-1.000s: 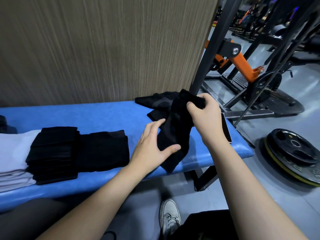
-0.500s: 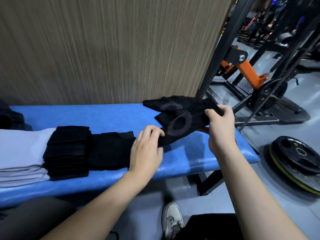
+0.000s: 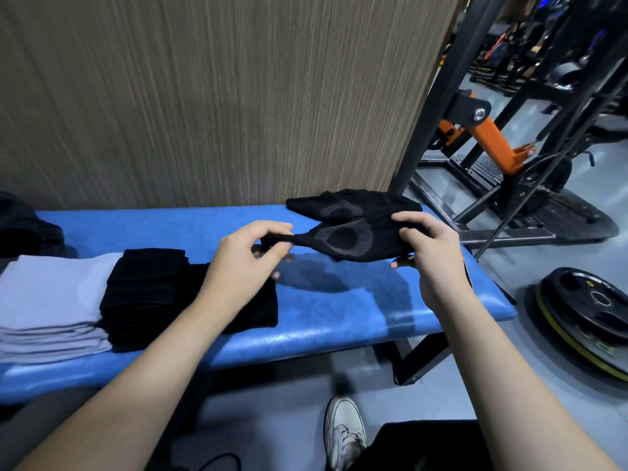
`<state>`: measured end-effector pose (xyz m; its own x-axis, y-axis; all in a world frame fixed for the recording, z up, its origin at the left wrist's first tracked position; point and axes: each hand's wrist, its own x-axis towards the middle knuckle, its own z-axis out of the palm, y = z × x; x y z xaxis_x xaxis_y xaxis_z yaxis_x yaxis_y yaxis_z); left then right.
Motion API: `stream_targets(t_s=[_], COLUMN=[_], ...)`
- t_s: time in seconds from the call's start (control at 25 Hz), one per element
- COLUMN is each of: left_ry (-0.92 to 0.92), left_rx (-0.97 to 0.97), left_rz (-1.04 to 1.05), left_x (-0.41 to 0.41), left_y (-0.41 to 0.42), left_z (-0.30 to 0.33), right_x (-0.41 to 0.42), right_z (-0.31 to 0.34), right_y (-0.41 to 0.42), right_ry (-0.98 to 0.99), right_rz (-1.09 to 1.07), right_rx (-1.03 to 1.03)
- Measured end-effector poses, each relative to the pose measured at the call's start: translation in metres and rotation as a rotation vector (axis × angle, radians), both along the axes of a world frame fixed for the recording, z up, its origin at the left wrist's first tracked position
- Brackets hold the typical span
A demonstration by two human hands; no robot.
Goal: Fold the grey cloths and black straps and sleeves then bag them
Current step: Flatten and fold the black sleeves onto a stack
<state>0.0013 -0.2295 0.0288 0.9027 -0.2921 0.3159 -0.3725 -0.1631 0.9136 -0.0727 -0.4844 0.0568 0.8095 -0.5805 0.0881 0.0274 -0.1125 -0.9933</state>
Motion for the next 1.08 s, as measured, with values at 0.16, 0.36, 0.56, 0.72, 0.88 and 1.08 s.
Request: stream_targets(t_s=[0.16, 0.36, 0.56, 0.72, 0.88, 1.08], left_ry=[-0.011, -0.095, -0.203, -0.396, -0.420, -0.505], left_rx=[0.088, 0.337, 0.548, 0.793, 0.881, 0.932], left_rz=[-0.140, 0.000, 0.037, -0.002, -0.017, 0.066], left_x=[0.003, 0.001, 0.001, 0.002, 0.004, 0.001], left_y=[0.030, 0.070, 0.093, 0.099, 0.097, 0.099], left_z=[0.005, 0.000, -0.012, -0.022, -0.031, -0.031], right_x=[0.007, 0.020, 0.027, 0.028, 0.029, 0.029], right_z=[-0.006, -0.017, -0.026, -0.029, -0.033, -0.028], right_y=[0.004, 0.018, 0.036, 0.048, 0.053, 0.061], right_ry=[0.057, 0.168, 0.276, 0.327, 0.345, 0.293], right_rz=[0.057, 0.121, 0.208, 0.272, 0.292, 0.288], right_rx=[-0.012, -0.134, -0.274, -0.353, -0.395, -0.378])
